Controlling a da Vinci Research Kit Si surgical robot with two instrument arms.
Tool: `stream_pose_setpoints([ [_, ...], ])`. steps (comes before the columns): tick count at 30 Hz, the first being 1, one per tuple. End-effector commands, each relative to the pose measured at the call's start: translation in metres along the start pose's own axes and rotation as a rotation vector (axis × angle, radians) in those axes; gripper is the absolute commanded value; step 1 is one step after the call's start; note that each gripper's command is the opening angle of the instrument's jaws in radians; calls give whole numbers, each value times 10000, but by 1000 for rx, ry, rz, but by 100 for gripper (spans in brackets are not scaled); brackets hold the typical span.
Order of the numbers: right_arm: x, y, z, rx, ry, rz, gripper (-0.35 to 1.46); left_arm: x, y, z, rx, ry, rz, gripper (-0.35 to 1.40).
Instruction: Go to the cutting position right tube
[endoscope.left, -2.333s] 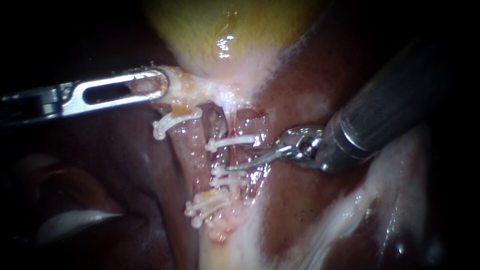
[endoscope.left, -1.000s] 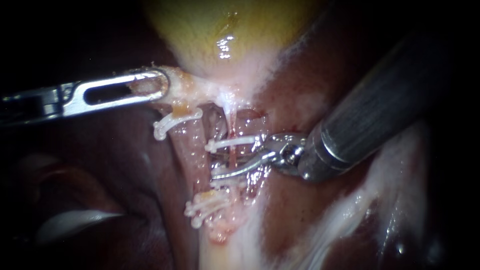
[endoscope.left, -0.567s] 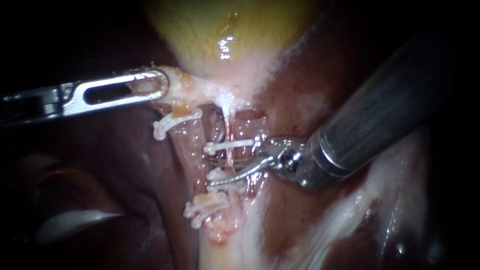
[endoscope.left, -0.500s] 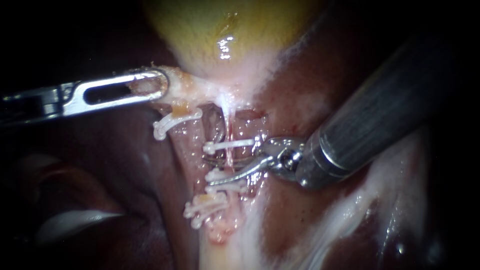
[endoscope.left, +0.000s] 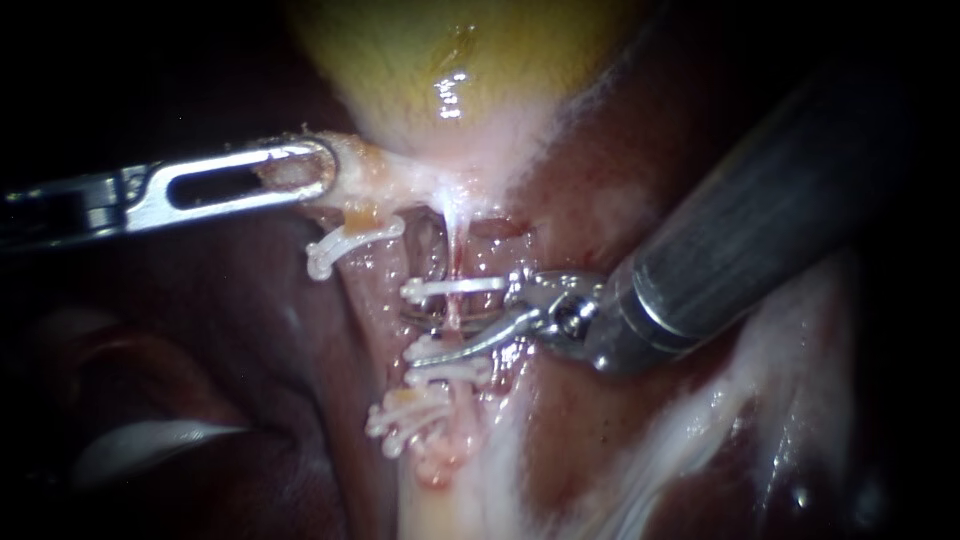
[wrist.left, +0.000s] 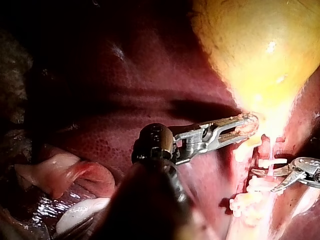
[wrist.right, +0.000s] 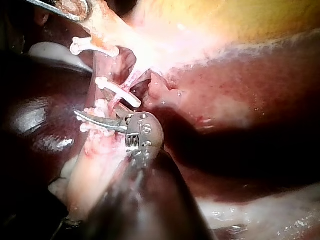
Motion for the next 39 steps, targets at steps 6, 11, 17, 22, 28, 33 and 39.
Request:
stream_pose_setpoints([
  [6, 2, 6, 9, 13, 27, -4, 144, 0, 0, 0, 0, 0, 0, -35],
  [11, 2, 10, 15, 25, 46, -3, 144, 0, 0, 0, 0, 0, 0, -35],
  [17, -1, 16, 18, 44, 52, -30, 144, 0, 0, 0, 0, 0, 0, -35],
  [22, -4, 19, 23, 55, 53, -71, 144, 0, 0, 0, 0, 0, 0, -35],
  [28, -3, 18, 22, 63, 59, -84, 144, 0, 0, 0, -1, -1, 0, -35],
  [33, -3, 18, 22, 63, 59, -84, 144, 1, 0, 0, -1, -1, 0, -35],
  [39, -3, 18, 22, 64, 59, -90, 144, 1, 0, 0, -1, -1, 0, -35],
])
